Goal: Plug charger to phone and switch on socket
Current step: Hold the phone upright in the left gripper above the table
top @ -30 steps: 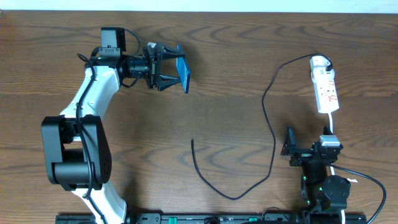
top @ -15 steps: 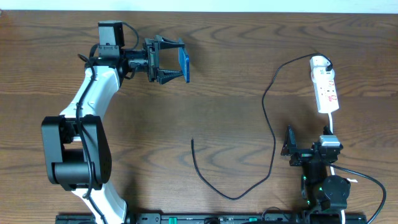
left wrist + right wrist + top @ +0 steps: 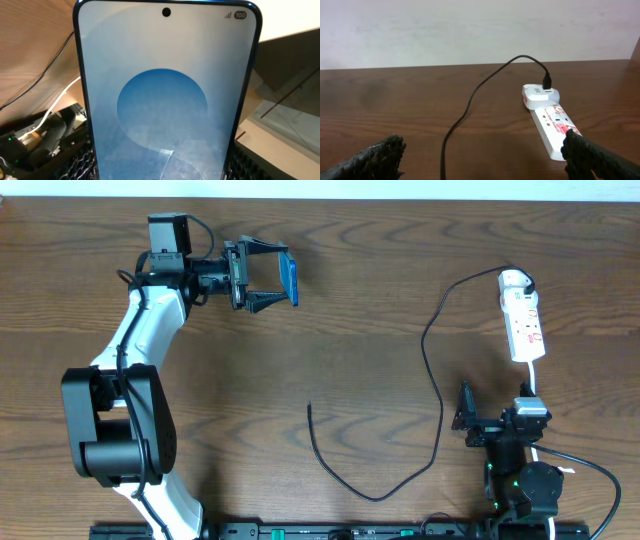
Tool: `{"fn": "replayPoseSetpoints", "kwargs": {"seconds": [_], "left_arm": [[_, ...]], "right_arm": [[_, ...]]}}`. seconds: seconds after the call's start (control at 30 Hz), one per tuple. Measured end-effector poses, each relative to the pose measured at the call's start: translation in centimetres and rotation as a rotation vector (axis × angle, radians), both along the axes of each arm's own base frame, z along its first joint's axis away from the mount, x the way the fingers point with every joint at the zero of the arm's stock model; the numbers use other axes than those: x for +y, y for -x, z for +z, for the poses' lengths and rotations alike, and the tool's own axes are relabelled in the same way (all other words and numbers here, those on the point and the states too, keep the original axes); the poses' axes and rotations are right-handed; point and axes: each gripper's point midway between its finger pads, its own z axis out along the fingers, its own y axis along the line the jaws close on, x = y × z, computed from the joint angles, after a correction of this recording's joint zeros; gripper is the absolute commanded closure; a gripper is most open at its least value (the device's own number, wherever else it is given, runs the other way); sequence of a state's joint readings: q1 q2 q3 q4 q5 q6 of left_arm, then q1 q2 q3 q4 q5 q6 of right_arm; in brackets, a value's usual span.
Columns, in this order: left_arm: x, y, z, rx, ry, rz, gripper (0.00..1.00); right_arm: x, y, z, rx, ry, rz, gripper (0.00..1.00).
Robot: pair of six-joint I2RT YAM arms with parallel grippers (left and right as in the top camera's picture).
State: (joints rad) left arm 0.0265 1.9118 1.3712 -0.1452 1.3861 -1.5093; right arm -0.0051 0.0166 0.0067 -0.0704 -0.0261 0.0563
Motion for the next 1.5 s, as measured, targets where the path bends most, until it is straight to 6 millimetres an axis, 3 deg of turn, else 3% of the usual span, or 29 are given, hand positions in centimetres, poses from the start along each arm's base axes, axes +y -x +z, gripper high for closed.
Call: {"fn": "replayPoseSetpoints", "kwargs": {"seconds": [1.5], "left_arm": [[-0.11,0.1,0.45,0.116,0.042,0.006,0.93]], "right_arm": [[0.01,0.0,0.0,0.0,0.0,0.0,0.01]]}}
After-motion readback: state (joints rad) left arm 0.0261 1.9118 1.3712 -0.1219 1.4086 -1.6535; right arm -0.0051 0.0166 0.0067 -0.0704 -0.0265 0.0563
